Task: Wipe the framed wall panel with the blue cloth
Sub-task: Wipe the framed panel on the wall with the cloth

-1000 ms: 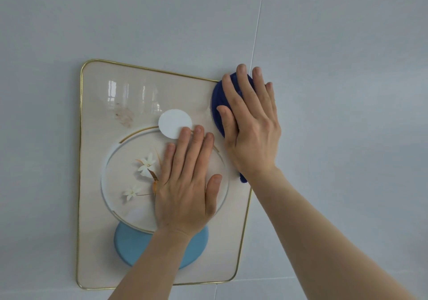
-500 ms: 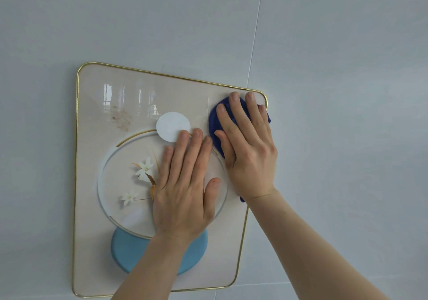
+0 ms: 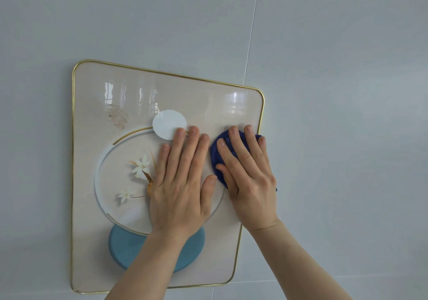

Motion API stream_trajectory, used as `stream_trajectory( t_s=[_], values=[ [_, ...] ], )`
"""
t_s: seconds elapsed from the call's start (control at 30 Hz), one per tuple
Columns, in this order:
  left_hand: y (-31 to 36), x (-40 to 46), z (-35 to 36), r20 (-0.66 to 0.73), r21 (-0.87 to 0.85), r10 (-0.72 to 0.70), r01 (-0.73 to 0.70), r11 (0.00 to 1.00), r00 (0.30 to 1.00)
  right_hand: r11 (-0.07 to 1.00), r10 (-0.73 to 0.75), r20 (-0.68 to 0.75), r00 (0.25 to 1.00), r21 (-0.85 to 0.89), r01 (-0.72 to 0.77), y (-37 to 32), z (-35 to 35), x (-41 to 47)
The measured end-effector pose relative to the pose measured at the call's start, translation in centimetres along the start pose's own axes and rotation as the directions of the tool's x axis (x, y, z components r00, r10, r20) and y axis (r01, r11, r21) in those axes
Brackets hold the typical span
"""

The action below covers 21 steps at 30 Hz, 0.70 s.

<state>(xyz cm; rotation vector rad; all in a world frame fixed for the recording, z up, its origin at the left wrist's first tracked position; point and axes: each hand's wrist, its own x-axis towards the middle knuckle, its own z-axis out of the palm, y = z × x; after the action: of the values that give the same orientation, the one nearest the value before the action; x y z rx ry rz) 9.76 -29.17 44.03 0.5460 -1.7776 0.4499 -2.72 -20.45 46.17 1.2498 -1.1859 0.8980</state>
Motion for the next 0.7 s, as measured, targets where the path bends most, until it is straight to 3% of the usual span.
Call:
stream_trajectory(
  t_s=[0.7],
  values=[
    [0.2,-0.2,0.3,-0.04,0.002,-0.016,0.016,1.0,0.999,0.999,0.047,0.11,0.993,-0.016,-0.046,0.2,-1.9,-5.4]
  ],
)
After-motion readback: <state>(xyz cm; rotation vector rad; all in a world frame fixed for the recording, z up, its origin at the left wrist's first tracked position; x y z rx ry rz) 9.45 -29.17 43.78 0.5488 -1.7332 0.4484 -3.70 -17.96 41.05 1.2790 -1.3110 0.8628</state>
